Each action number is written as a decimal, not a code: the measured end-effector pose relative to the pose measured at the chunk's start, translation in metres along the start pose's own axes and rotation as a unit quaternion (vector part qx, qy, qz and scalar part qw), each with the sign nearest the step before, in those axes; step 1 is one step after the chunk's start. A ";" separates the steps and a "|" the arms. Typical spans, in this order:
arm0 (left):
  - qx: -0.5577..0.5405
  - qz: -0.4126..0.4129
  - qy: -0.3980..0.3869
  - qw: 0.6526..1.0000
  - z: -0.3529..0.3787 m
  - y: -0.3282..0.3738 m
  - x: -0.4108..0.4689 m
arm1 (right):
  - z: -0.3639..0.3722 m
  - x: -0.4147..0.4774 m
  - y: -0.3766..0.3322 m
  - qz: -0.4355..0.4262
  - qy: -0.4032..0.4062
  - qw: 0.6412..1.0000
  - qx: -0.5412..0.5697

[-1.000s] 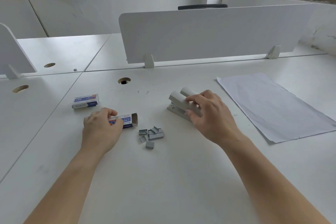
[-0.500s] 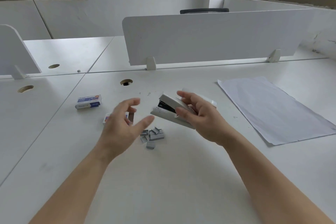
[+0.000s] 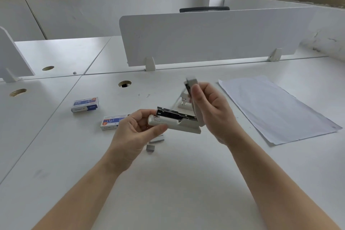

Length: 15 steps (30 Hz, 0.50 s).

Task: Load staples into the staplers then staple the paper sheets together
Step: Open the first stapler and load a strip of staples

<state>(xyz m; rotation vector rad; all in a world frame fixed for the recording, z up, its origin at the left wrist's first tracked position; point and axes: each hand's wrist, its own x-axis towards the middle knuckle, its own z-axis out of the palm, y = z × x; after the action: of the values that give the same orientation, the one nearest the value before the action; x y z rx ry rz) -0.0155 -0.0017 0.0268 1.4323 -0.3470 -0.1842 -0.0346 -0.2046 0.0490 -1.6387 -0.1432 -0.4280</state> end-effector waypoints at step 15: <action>0.054 -0.035 -0.024 0.998 0.021 -0.007 -0.014 | -0.064 -0.011 0.017 -0.003 0.178 0.966 -0.187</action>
<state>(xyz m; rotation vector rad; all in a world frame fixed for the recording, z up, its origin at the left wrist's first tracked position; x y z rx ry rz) -0.0354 -0.0178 0.0199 1.5490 -0.3494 -0.2604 -0.0515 -0.2671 0.0331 -1.8971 0.2165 -0.7826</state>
